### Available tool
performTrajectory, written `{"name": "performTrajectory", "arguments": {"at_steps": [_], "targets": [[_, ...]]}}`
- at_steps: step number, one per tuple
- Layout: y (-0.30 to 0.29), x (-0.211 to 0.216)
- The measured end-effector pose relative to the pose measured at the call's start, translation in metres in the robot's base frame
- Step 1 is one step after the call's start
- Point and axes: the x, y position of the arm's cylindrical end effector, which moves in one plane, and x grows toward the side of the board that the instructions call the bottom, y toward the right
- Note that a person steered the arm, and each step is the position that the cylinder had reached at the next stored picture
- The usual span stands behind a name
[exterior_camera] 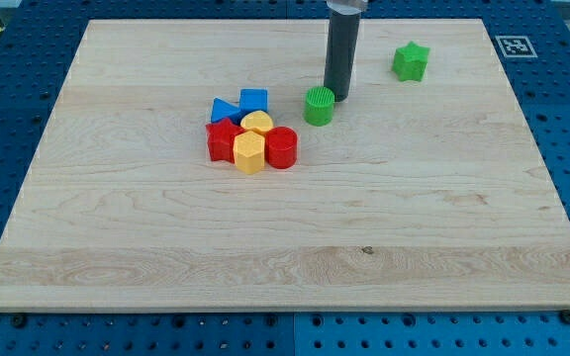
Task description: Move the green circle to the right of the blue cube
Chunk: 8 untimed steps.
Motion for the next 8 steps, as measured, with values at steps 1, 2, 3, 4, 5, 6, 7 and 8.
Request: {"name": "performTrajectory", "arguments": {"at_steps": [1,2,3,4,5,6,7,8], "targets": [[0.04,0.007],[0.03,0.018],[0.001,0.019],[-0.027,0.019],[-0.045,0.019],[-0.045,0.019],[-0.019,0.014],[0.015,-0.039]]}}
